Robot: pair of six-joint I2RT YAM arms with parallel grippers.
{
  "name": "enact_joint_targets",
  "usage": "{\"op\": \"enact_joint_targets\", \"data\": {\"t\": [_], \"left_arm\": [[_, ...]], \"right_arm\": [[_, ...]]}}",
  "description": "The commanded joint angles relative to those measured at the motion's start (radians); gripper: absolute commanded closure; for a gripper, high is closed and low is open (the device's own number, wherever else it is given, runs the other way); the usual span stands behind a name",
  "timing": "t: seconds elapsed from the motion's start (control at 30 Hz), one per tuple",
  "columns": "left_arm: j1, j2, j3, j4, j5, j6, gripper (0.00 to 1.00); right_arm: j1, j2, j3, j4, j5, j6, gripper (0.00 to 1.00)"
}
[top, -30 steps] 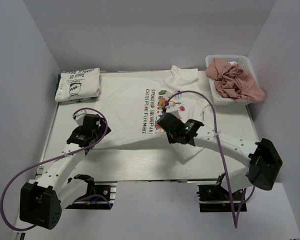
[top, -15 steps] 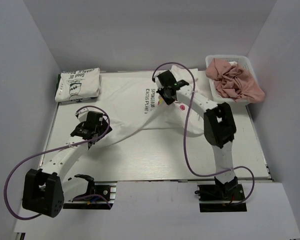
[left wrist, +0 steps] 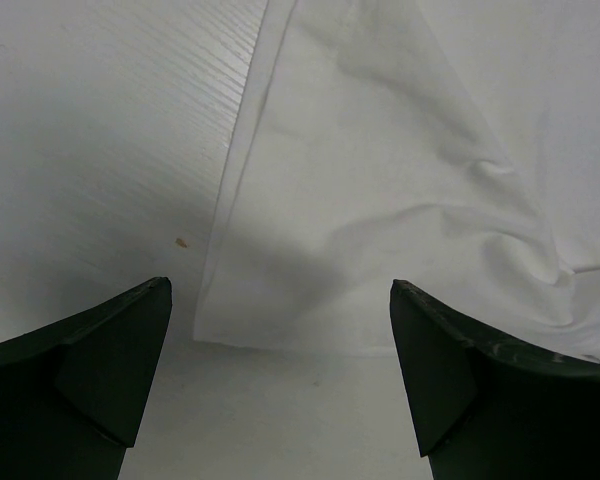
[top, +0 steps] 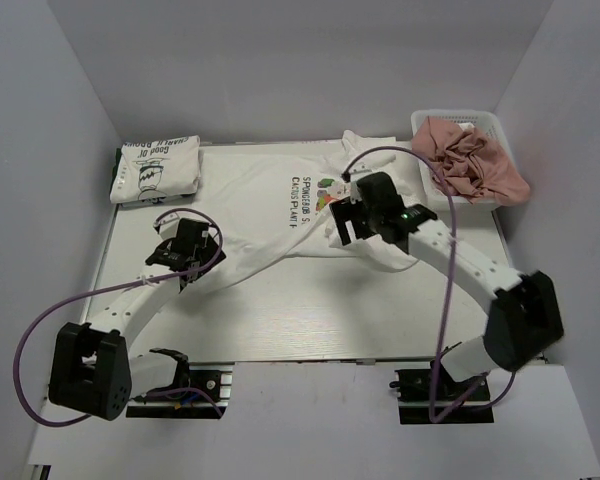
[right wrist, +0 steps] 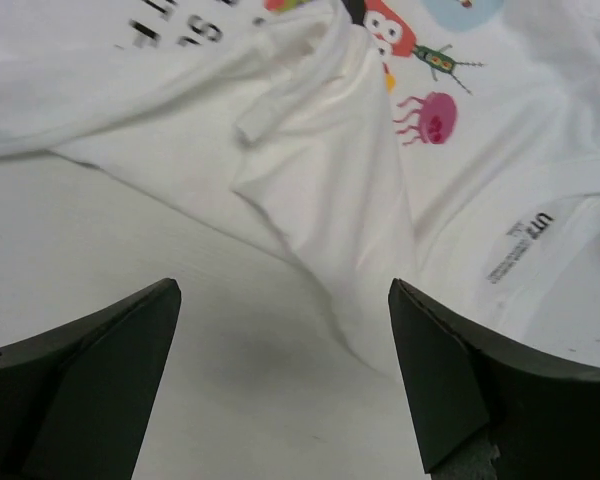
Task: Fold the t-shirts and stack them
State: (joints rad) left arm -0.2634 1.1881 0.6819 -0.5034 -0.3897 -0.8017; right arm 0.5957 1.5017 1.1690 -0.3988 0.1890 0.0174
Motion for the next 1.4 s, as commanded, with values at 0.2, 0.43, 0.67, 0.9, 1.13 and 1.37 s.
{"op": "enact_joint_targets", "data": {"t": [0.2,0.43,0.67,0.9,1.13,1.37], "left_arm": [[0.006,0.073,-0.016,0.083,0.057,0.021,0.0],[0.006,0.157,-0.035,0.063,0.028,-0.014,0.0],[0.006,0.203,-0.068,0.083,0.049,-0.024,0.26],[0.006,0.266,-0.048,0.077,0.063,-0.024,0.58],[0.006,0.275,-0.036,0.043,0.019,-0.024,1.0],[0.006,0.134,-0.034,0.02,0.009,-0.024,1.0]], "right_arm": [[0.023,-0.055,-0.212,0.31,-0.215,0.26,0.1],[0.021,0.146,-0.046,0.224,-0.083,0.315,0.11],[0.019,0.334,0.127,0.132,0.104,0.42,0.19],[0.019,0.469,0.285,-0.001,0.178,0.464,0.42],[0.019,0.456,0.284,-0.048,0.277,0.386,0.77],[0.021,0.304,0.224,-0.051,0.226,0.282,1.0]]}}
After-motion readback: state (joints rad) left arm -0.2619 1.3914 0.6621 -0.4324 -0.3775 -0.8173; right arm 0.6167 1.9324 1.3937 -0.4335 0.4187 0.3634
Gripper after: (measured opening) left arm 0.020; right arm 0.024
